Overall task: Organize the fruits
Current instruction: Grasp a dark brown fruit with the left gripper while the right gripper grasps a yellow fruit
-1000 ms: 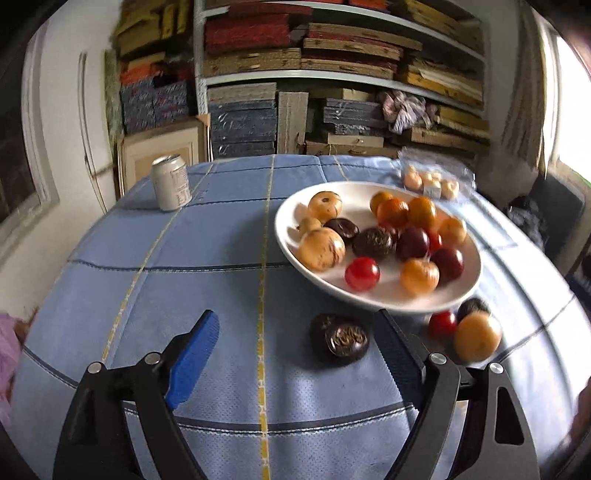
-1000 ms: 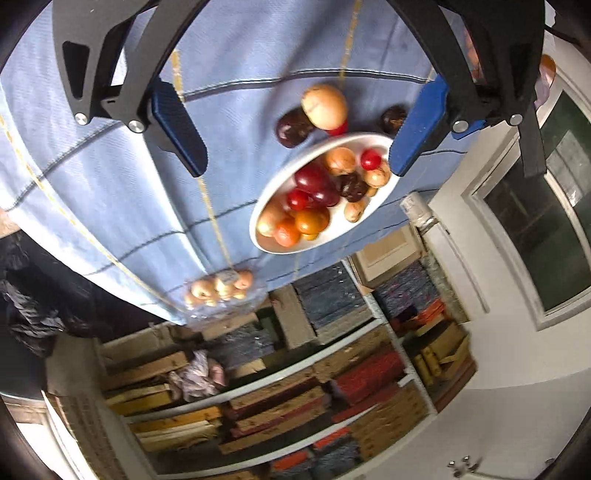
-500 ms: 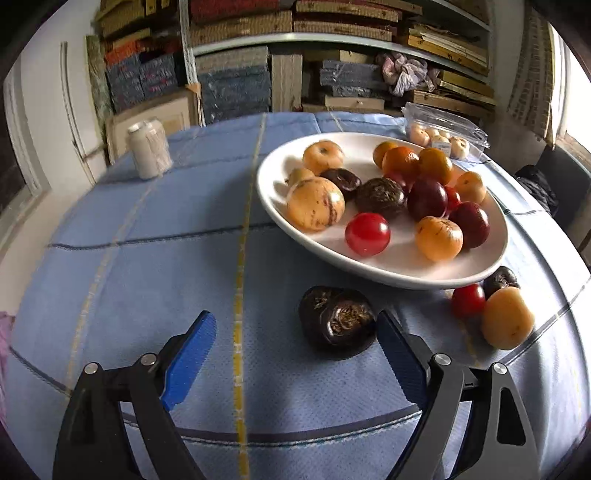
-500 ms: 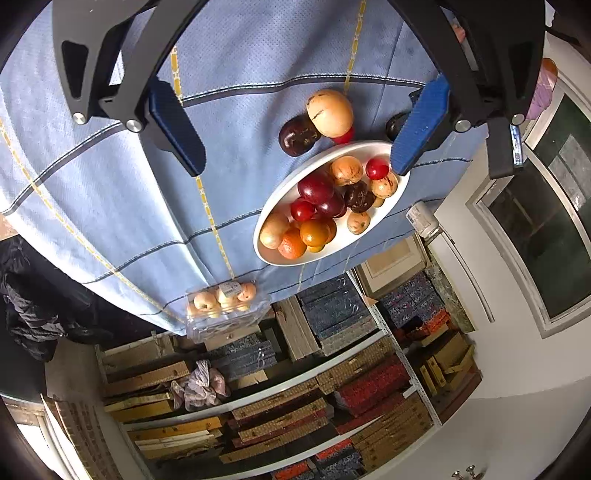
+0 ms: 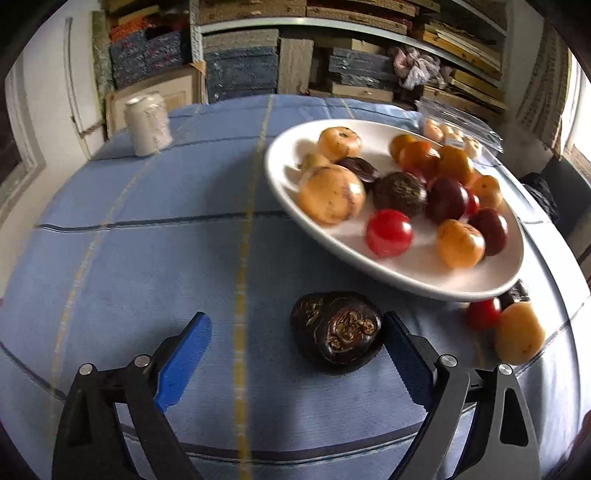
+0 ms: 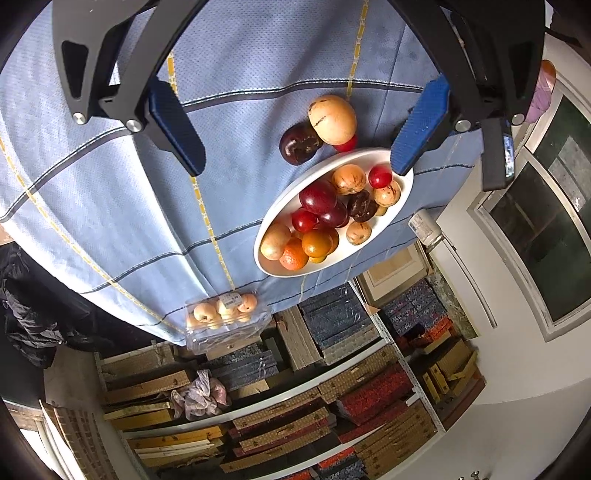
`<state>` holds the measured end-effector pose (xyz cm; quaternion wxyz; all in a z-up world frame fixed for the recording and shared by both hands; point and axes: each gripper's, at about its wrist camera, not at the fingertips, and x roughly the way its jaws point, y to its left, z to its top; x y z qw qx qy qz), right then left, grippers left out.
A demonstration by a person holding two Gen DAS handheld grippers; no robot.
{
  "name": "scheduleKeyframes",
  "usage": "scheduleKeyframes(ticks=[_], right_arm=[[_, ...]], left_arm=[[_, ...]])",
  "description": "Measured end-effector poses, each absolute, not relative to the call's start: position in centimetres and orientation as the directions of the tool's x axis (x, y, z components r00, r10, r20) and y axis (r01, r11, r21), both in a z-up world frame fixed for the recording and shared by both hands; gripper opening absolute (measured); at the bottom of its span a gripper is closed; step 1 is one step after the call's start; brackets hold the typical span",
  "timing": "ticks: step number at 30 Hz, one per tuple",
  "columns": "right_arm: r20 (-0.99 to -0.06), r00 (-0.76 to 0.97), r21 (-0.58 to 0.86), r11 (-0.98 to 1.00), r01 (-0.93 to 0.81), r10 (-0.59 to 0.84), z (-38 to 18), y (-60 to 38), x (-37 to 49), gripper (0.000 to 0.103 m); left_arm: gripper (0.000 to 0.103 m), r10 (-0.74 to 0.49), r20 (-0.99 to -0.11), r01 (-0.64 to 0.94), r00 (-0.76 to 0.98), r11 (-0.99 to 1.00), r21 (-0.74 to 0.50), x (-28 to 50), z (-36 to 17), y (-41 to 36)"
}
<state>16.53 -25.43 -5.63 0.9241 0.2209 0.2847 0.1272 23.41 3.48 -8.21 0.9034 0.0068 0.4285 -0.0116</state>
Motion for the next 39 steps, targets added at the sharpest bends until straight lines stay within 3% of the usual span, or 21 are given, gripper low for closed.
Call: scheduleKeyframes(ticks=[7, 15, 21, 28, 30, 37, 39], right_arm=[[-0.472, 0.801, 0.482, 0.869, -0.113, 0.367, -5.8, -25.4, 16.5, 0.098], [-0.476, 0.797, 0.47, 0.874, -0.128, 0.372, -5.6, -24.9, 16.3, 0.098], [-0.48, 0.793, 0.469, 0.874, -0.131, 0.376, -5.7, -24.8, 16.4, 0.098], [-0.52, 0.759, 0.409, 0.894, -0.182, 0.392, -6.0, -23.1, 16.3, 0.098], [-0.542, 0.742, 0.362, 0.906, -0.218, 0.395, -6.0, -21.9, 16.2, 0.098], [-0.591, 0.711, 0.208, 0.924, -0.322, 0.381, -6.6, -18.1, 15.2, 0.098], [-0.602, 0.706, 0.182, 0.925, -0.333, 0.373, -6.9, -17.5, 15.2, 0.092]], left_arm=[[0.094, -0.018, -0.787, -0.031, 0.617, 0.998, -0.047, 22.8, -8.2, 6.2], [0.092, -0.08, -0.755, 0.033, 0.651, 0.996, -0.077, 22.5, -7.7, 5.5], [0.07, -0.113, -0.766, 0.047, 0.633, 0.993, -0.107, 22.9, -8.0, 5.4], [0.066, -0.089, -0.77, 0.037, 0.631, 0.996, -0.085, 23.0, -8.1, 5.2], [0.047, -0.096, -0.766, 0.044, 0.636, 0.995, -0.089, 22.9, -8.1, 5.2], [0.047, -0.098, -0.764, 0.048, 0.638, 0.995, -0.088, 22.7, -8.0, 5.2], [0.047, -0.097, -0.764, 0.048, 0.638, 0.995, -0.086, 22.8, -8.0, 5.2]])
